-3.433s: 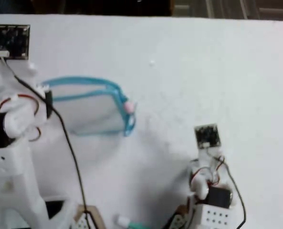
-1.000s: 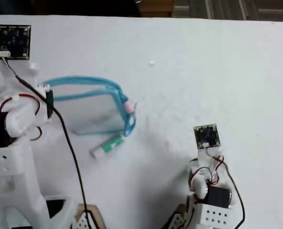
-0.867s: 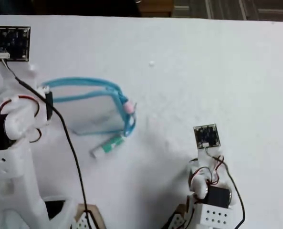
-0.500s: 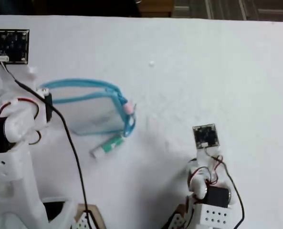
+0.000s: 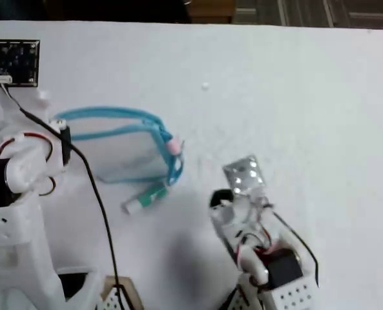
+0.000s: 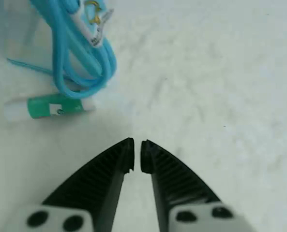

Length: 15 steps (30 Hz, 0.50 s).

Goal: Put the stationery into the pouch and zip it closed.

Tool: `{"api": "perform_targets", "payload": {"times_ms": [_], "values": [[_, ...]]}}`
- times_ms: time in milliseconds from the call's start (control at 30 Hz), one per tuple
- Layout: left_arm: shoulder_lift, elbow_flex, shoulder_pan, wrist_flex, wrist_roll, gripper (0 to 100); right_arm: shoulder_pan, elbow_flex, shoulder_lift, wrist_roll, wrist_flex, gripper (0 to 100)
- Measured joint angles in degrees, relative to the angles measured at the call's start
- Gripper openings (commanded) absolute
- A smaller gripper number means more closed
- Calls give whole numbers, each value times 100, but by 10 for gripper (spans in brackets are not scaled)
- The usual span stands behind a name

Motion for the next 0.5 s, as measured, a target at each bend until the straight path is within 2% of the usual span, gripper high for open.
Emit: {"api": "perform_targets", "payload": {"times_ms": [100, 267, 500], "values": [[0, 0, 0, 0, 0, 23, -589, -536, 1116, -844, -316, 255], [0, 0, 0, 0, 0, 23, -1477, -1547, 3420, -2585, -422, 296], [0, 0, 0, 0, 0, 23, -1336, -3077, 6479, -4826, -422, 394]]}}
